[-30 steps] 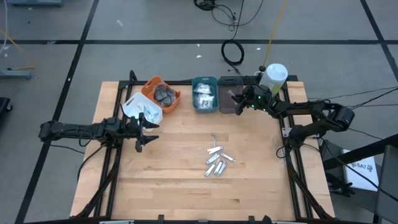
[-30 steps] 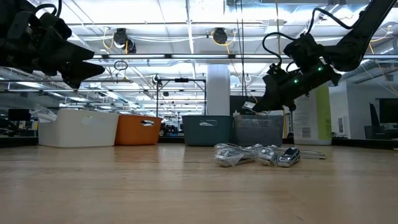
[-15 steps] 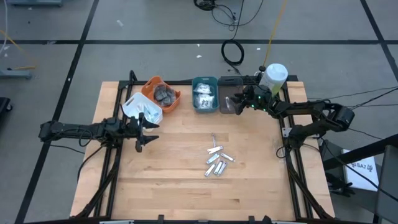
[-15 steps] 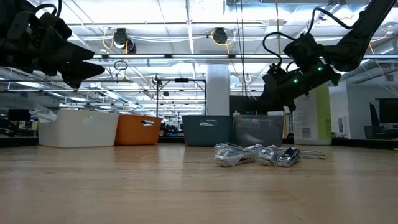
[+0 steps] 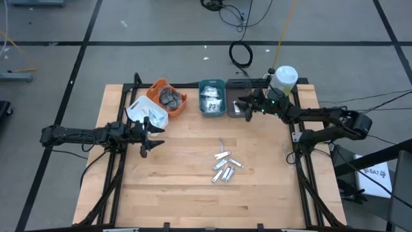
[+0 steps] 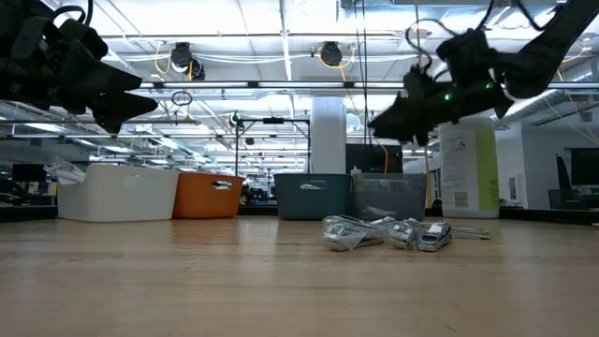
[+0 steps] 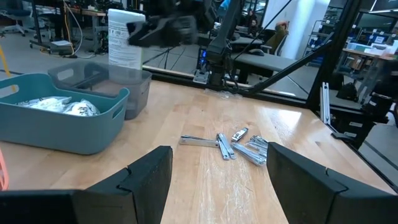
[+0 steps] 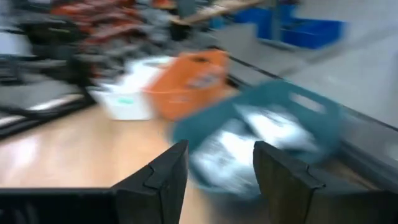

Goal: Pick & Place Travel size toiletries
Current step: Put the silver nail cutter into the black bin

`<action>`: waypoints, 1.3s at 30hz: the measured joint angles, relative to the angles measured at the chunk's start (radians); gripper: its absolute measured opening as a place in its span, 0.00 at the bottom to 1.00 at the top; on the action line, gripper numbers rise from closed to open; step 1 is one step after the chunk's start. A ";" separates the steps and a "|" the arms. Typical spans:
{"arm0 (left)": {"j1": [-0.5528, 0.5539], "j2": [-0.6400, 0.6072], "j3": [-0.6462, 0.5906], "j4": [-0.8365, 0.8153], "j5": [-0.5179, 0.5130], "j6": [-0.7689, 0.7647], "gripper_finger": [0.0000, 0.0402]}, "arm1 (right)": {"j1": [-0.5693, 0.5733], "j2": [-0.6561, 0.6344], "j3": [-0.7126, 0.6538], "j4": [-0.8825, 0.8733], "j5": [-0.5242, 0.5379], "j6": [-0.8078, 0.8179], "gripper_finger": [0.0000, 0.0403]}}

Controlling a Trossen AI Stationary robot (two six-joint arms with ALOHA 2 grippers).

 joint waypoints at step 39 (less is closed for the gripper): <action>0.000 0.000 0.000 0.000 0.000 0.000 0.64 | 1.028 0.284 -0.001 -0.255 0.648 0.236 0.41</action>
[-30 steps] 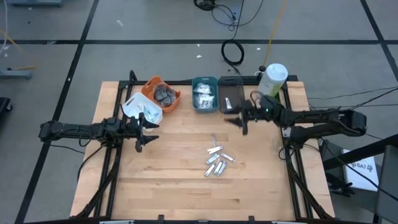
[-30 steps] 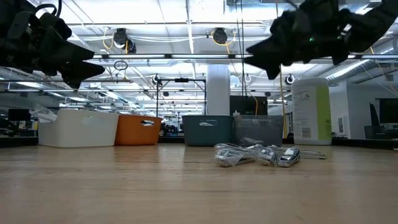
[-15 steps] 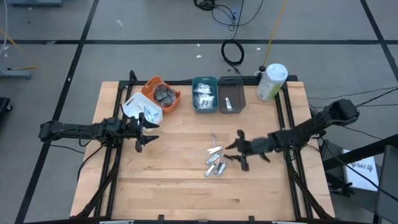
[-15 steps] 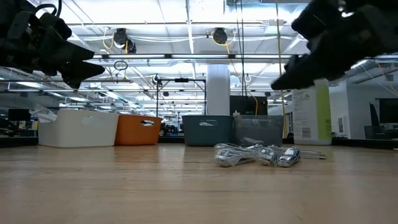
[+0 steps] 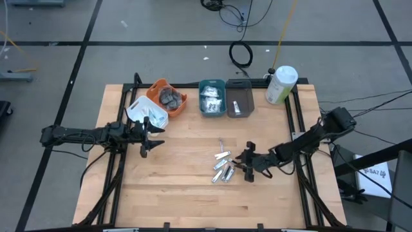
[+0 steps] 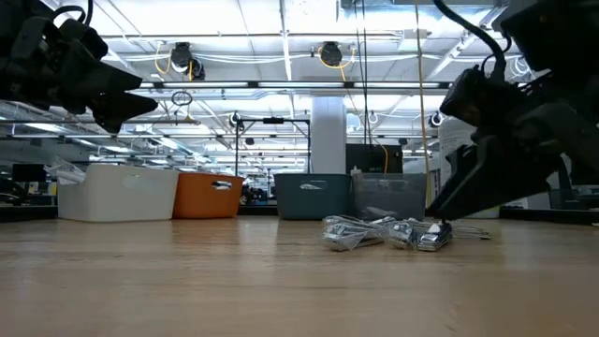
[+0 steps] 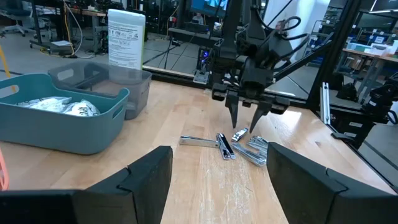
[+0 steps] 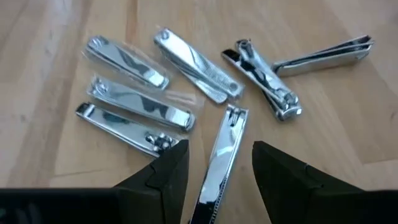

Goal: Pick & Place Travel size toiletries
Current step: Put the silver nail cutter into the black bin

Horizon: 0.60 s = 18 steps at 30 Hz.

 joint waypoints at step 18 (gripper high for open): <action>0.000 0.000 0.000 0.000 0.000 0.000 0.64 | -0.036 0.098 0.003 0.014 -0.023 -0.037 0.26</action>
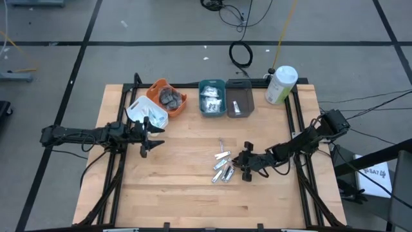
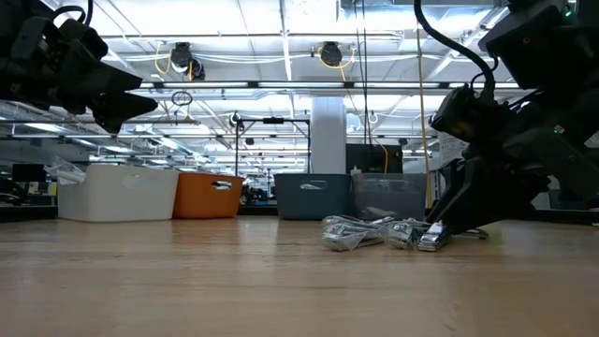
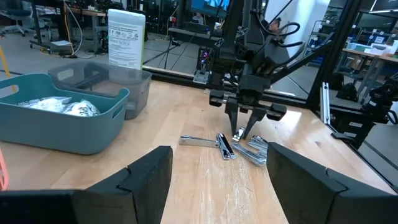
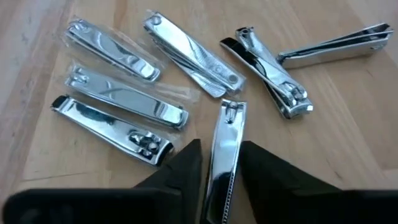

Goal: Pick & Place Travel size toiletries
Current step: Put the silver nail cutter into the black bin

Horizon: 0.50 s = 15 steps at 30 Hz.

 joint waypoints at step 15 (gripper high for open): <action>0.000 0.000 0.000 0.000 0.000 0.000 0.64 | -0.003 0.000 -0.001 0.007 -0.008 -0.041 0.13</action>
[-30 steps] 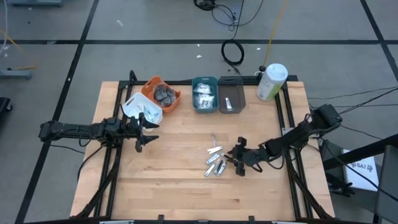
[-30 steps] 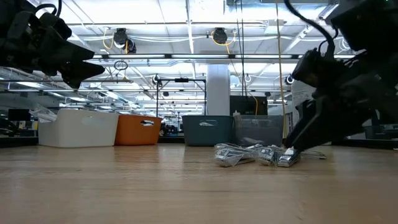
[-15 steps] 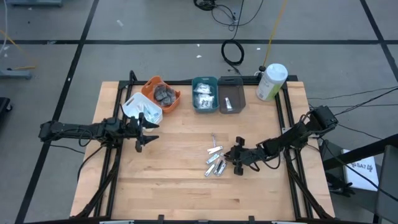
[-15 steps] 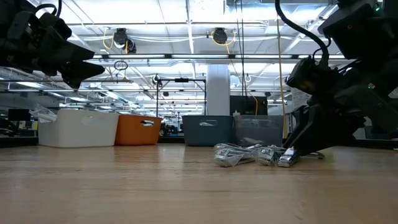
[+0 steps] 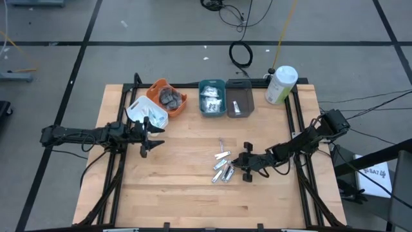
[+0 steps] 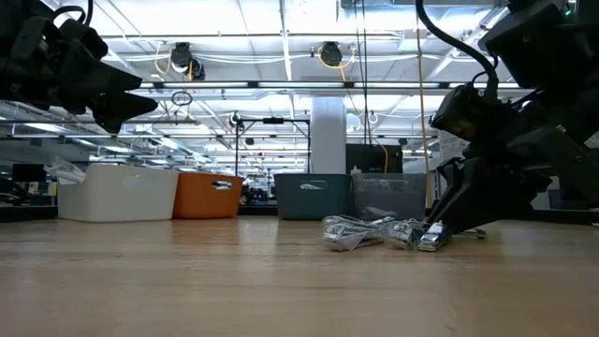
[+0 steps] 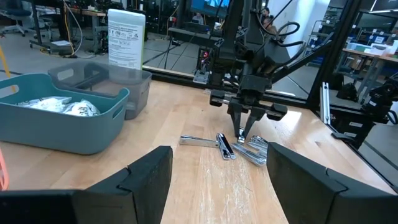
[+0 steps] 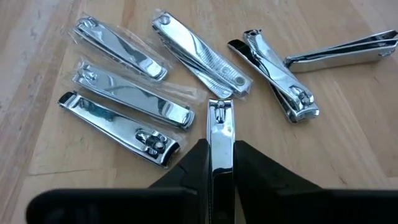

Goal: Pick & Place Travel size toiletries
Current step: Put the silver nail cutter into the black bin

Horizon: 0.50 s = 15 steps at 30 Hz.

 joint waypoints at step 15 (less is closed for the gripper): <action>0.000 0.000 0.000 0.000 0.000 0.000 0.64 | -0.001 -0.312 -0.004 -0.118 -0.007 -0.104 0.11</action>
